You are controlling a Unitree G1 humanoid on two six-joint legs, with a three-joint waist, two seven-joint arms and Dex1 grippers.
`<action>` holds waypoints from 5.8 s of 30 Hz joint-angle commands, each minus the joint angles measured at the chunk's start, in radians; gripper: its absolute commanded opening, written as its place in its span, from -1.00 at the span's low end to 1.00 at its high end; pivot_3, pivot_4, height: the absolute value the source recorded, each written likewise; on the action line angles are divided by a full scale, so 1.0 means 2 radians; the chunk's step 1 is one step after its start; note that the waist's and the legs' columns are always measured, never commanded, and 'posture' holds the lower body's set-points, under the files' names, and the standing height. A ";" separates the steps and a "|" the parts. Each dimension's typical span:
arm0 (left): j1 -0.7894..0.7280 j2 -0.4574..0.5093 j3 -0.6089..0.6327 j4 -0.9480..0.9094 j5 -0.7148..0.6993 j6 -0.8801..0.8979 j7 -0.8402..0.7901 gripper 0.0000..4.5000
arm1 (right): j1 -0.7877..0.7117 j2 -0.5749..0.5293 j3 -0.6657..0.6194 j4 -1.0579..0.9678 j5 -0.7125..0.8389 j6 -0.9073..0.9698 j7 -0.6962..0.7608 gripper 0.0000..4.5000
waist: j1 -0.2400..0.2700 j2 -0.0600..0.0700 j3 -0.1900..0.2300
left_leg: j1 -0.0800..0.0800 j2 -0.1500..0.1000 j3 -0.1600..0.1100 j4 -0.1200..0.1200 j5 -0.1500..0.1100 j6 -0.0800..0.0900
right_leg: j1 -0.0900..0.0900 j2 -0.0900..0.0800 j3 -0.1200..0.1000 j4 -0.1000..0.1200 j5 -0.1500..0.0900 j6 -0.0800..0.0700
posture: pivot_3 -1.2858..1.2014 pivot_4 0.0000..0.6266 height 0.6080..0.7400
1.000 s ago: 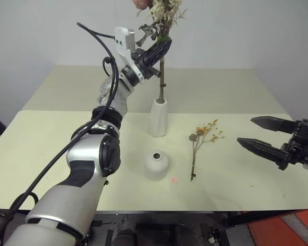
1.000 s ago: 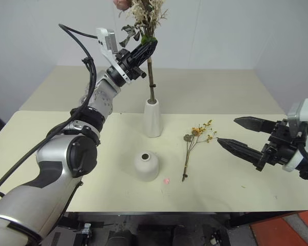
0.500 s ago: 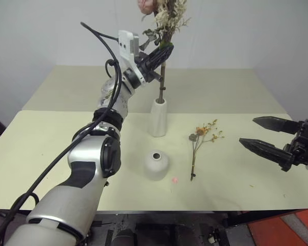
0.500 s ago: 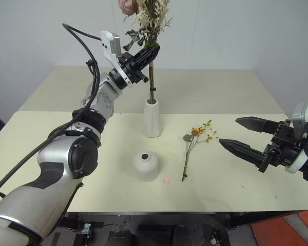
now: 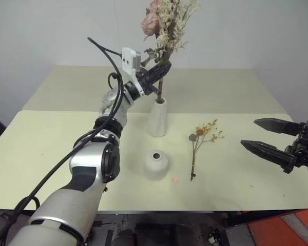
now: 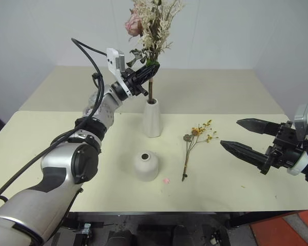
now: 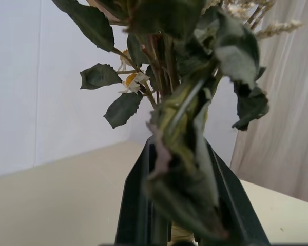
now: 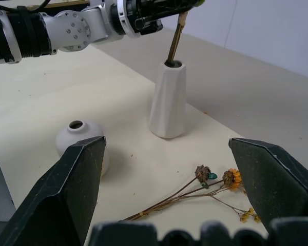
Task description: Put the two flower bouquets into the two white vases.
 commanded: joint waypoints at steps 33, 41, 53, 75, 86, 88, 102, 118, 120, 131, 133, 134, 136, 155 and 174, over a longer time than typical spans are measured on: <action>0.339 0.326 -0.043 -0.593 -0.150 0.334 -0.233 0.99 | -0.216 0.010 0.198 0.112 -0.016 0.250 -0.195 1.00 | -0.009 0.000 0.000 | 0.001 0.001 0.000 0.000 0.000 0.000 | 0.000 0.000 0.000 0.001 0.000 0.000 | 0.03 -0.52 1.00; 0.390 0.376 -0.042 -0.656 -0.192 0.353 -0.281 0.99 | -0.373 0.092 0.283 0.227 -0.022 0.442 -0.280 1.00 | -0.012 0.001 0.000 | 0.000 0.001 0.000 0.000 0.000 0.000 | -0.001 0.001 0.000 0.001 0.000 -0.001 | 0.03 -0.52 1.00; 0.437 0.397 -0.028 -0.694 -0.216 0.351 -0.275 0.99 | -0.445 0.166 0.355 0.380 0.002 0.442 -0.339 1.00 | -0.013 0.001 0.000 | 0.000 0.001 0.000 -0.001 0.000 0.000 | -0.002 0.001 0.000 0.000 0.000 -0.001 | 0.03 -0.52 1.00; 0.454 0.404 -0.029 -0.712 -0.227 0.346 -0.250 1.00 | -0.472 0.282 0.337 0.456 -0.102 0.434 -0.348 -0.97 | -0.025 0.001 0.000 | 0.000 0.001 0.000 -0.001 0.000 0.000 | -0.002 0.001 0.000 0.001 0.000 -0.001 | 0.03 -0.52 1.00; 0.433 0.386 -0.046 -0.689 -0.224 0.331 -0.251 1.00 | -0.421 0.244 0.199 0.266 -0.117 0.397 -0.338 -0.97 | -0.021 0.001 0.000 | -0.001 0.001 0.000 -0.003 0.000 0.000 | -0.002 0.000 -0.001 0.001 0.000 -0.001 | 0.03 -0.52 1.00; 0.423 0.379 -0.054 -0.679 -0.221 0.329 -0.254 1.00 | -0.366 0.221 0.199 0.167 -0.126 0.304 -0.298 -0.97 | -0.019 0.001 0.000 | -0.001 0.001 0.000 -0.003 0.000 0.000 | -0.002 0.000 -0.001 0.001 0.000 -0.001 | 0.03 -0.52 1.00; 0.393 0.377 -0.093 -0.632 -0.213 0.349 -0.296 1.00 | -0.290 0.230 0.315 -0.011 -0.146 0.019 -0.112 -0.97 | -0.026 0.001 0.000 | 0.002 0.002 0.000 -0.003 0.000 0.000 | -0.002 0.002 0.000 0.001 0.000 0.000 | 0.03 -0.52 1.00; 0.425 0.396 -0.094 -0.636 -0.200 0.344 -0.316 1.00 | -0.284 0.273 0.399 0.035 -0.173 -0.040 -0.068 -0.97 | -0.022 0.001 0.000 | 0.001 0.001 0.000 -0.003 0.000 0.000 | -0.002 0.001 0.000 0.000 0.000 -0.001 | 0.03 -0.52 1.00; 0.425 0.399 -0.092 -0.637 -0.200 0.344 -0.316 1.00 | -0.279 0.279 0.405 0.040 -0.180 -0.048 -0.067 -0.97 | -0.022 0.001 0.000 | 0.001 0.001 0.000 -0.003 0.000 0.000 | -0.002 0.001 0.000 0.001 0.000 -0.001 | 0.03 -0.52 1.00; 0.431 0.405 -0.088 -0.645 -0.200 0.342 -0.310 1.00 | -0.264 0.281 0.421 0.055 -0.200 -0.064 -0.048 -0.97 | -0.022 0.001 0.000 | 0.001 0.001 0.000 -0.003 0.000 0.000 | -0.002 0.001 0.000 0.001 0.000 -0.001 | 0.03 -0.52 1.00; 0.432 0.405 -0.088 -0.647 -0.200 0.342 -0.309 1.00 | -0.262 0.281 0.428 0.057 -0.206 -0.067 -0.044 -0.97 | -0.022 0.001 0.000 | 0.001 0.001 0.000 -0.003 0.000 0.000 | -0.002 0.001 0.000 0.001 0.000 -0.001 | 0.03 -0.52 1.00; 0.433 0.405 -0.088 -0.648 -0.199 0.342 -0.308 1.00 | -0.261 0.281 0.430 0.058 -0.209 -0.069 -0.042 -0.97 | -0.022 0.001 0.000 | 0.001 0.001 0.000 -0.003 0.000 0.000 | -0.002 0.001 0.000 0.001 0.000 -0.001 | 0.03 -0.52 1.00; 0.434 0.406 -0.088 -0.651 -0.200 0.343 -0.306 1.00 | -0.259 0.283 0.435 0.060 -0.213 -0.074 -0.041 -0.97 | -0.022 0.001 0.000 | 0.001 0.001 0.000 -0.003 0.000 0.000 | -0.002 0.001 0.000 0.001 0.000 -0.001 | 0.03 -0.52 1.00; 0.440 0.409 -0.082 -0.657 -0.201 0.344 -0.295 1.00 | -0.227 0.282 0.445 0.076 -0.253 -0.107 -0.027 -0.05 | -0.022 0.001 0.000 | 0.001 0.001 0.000 -0.003 0.000 0.000 | -0.002 0.001 0.000 0.001 0.000 -0.001 | 0.03 -0.52 1.00; 0.444 0.390 -0.084 -0.646 -0.196 0.327 -0.279 1.00 | -0.184 0.038 0.272 0.089 -0.218 -0.042 0.048 0.90 | -0.016 0.001 0.000 | 0.001 0.001 0.000 -0.003 0.000 0.000 | -0.002 0.001 0.000 0.000 -0.001 -0.001 | 0.03 -0.52 1.00</action>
